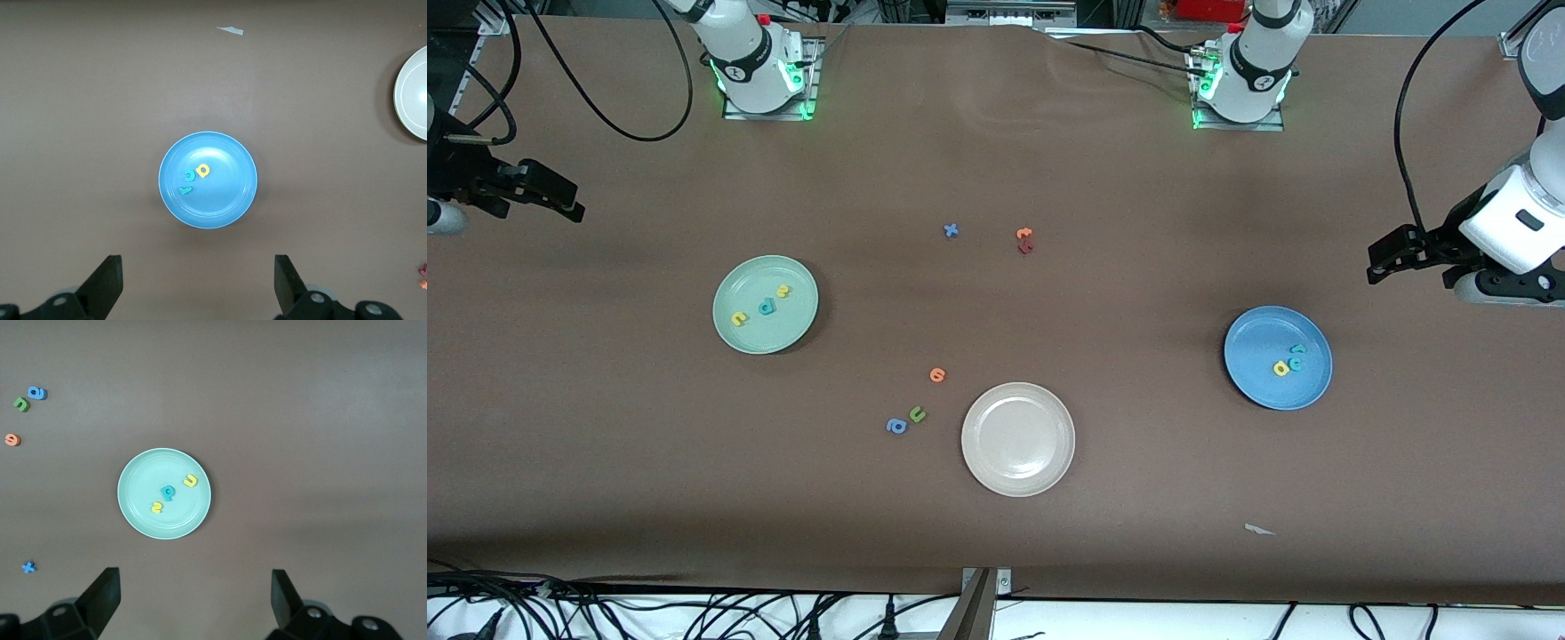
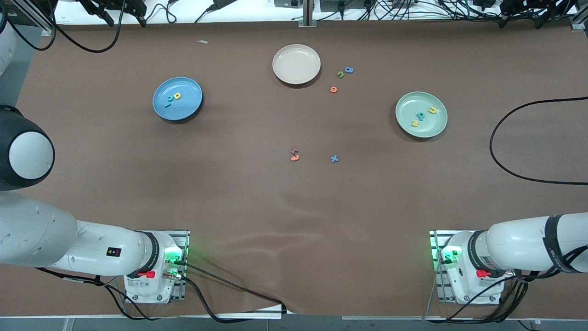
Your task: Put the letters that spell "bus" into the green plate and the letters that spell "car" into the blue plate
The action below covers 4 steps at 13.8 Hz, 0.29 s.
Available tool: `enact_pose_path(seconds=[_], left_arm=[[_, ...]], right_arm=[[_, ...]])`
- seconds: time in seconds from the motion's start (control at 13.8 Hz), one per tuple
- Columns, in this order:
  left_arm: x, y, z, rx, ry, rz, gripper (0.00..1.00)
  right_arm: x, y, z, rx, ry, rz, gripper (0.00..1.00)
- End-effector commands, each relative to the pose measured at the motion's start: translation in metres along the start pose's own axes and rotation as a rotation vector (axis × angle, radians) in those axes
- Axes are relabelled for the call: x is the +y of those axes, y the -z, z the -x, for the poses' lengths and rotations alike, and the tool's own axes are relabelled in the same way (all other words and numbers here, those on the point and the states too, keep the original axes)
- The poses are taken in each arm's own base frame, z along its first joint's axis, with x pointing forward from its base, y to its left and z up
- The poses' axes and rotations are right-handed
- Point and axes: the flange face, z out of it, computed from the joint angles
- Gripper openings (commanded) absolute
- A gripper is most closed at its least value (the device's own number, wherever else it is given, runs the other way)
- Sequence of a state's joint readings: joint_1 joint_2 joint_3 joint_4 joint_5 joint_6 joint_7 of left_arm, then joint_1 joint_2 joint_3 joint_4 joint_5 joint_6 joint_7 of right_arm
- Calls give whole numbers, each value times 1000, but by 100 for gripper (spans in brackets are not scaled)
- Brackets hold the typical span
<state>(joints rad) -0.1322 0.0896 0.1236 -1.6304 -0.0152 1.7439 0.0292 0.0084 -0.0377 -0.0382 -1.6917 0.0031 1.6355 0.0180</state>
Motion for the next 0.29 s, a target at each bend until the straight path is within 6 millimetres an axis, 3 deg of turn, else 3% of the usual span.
enact_pose_path(seconds=[0.0,0.22], left_arm=[[-2,6,0,-3,-18,19,100],[-6,1,1,-12,-19,19,100]], right_arm=[[1,13,4,12,20,0,100],[-2,12,5,8,25,5,100]])
